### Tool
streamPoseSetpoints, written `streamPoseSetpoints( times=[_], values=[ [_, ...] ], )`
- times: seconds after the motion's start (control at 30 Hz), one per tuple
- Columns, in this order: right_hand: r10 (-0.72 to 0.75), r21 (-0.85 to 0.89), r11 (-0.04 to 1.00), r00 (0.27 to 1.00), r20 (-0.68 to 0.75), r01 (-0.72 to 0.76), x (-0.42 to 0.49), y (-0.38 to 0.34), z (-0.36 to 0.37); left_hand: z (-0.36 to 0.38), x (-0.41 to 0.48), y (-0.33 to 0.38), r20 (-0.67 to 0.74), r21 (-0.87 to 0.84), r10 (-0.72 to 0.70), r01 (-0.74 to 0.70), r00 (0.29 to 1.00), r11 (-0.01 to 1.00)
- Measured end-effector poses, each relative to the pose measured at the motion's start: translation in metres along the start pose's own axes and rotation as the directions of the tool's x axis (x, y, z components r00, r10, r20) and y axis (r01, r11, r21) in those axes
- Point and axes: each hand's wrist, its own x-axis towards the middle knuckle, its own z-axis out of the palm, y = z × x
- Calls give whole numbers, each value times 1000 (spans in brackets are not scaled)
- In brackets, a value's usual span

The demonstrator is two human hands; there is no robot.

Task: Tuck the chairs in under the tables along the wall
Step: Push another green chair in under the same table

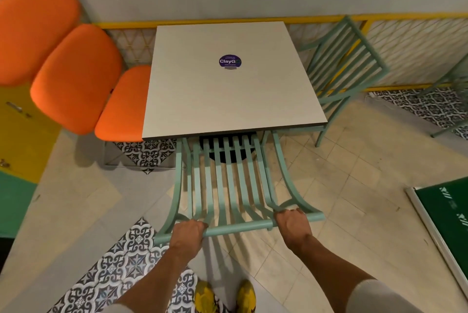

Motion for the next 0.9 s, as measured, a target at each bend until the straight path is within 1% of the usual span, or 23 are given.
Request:
streamPoseSetpoints(
  times=[0.2,0.47,0.6,0.8,0.9],
  values=[
    [-3,-10,1000,1000,18,4,1,7,-2,-3,0,9,1,-7,-18,18,1000,1000],
    [-2,-54,999,997,83,7,-1,2,-12,-6,-3,10,10,-28,-37,37,999,999],
    [-7,-48,999,995,103,12,-4,1,-19,-9,-5,10,41,-30,-36,37,999,999],
    [-31,-84,996,990,136,42,-2,0,-18,-9,-1,9,86,-33,-13,15,996,999],
    [-13,-15,1000,989,145,15,1,2,-19,-16,3,8,117,-80,3,7,993,997]
  ],
)
